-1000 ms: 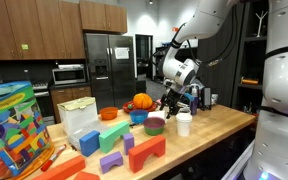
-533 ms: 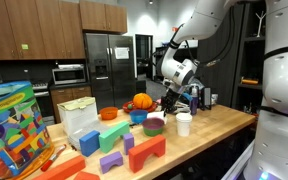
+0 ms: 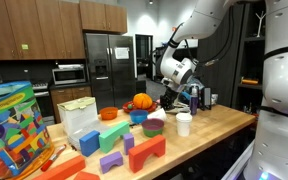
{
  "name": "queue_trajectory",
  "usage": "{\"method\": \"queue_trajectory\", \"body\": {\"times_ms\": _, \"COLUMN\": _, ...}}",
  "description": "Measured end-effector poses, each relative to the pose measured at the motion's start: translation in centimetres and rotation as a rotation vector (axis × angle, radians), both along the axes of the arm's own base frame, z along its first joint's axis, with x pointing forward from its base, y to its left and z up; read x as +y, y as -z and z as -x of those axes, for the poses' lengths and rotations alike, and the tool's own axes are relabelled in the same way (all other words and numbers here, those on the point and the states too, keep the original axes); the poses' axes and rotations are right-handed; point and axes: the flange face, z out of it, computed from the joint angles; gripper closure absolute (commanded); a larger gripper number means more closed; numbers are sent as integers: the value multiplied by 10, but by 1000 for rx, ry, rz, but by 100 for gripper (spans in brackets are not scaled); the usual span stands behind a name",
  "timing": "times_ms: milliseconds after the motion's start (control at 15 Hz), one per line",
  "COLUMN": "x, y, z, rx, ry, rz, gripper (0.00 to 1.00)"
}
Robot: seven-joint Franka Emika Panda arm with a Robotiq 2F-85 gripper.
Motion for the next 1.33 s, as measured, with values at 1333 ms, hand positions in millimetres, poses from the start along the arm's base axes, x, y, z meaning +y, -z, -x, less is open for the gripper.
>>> {"method": "queue_trajectory", "body": {"times_ms": 1333, "x": 13, "y": -43, "z": -7, "rx": -118, "ry": -58, "rz": 186, "gripper": 98}}
